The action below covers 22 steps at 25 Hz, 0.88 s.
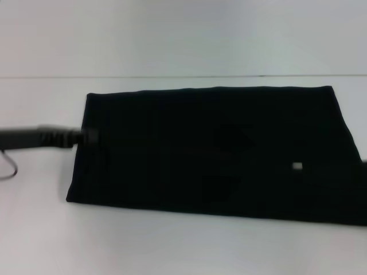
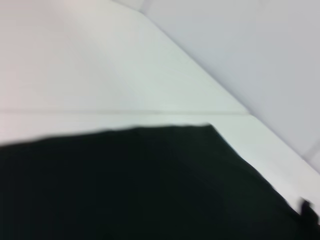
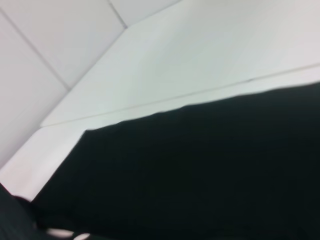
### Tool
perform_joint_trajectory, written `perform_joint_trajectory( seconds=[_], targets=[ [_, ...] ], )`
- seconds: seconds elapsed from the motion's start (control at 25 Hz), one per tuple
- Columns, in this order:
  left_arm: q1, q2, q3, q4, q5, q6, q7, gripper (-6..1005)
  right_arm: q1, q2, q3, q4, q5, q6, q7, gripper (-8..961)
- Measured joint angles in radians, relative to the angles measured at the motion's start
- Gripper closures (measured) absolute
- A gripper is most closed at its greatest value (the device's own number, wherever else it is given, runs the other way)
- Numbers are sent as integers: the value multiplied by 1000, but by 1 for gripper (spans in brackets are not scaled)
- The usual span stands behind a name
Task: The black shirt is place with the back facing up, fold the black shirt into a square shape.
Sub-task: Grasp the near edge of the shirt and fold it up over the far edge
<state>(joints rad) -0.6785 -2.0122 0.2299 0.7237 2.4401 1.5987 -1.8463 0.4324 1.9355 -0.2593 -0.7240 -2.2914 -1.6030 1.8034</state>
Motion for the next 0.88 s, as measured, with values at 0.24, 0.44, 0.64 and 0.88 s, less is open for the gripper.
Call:
perform_joint_trajectory(
  seconds=[0.24,0.44,0.64,0.88],
  targets=[
    [-123,9,12,-107,4,-290,-34,969,157,-27,-30,81,-87,225,83,924],
    [-188,-2,65,-157,-1,-521,-36,968,254,-36,-100,153,-111,426,136,924],
    [-228,-11,134,-200,-3,-726,-36,967,321,-31,-161,216,-110,595,167,924],
    [-242,-20,187,-204,-5,-829,-35,966,391,-25,-187,247,-110,727,176,923]
  ],
)
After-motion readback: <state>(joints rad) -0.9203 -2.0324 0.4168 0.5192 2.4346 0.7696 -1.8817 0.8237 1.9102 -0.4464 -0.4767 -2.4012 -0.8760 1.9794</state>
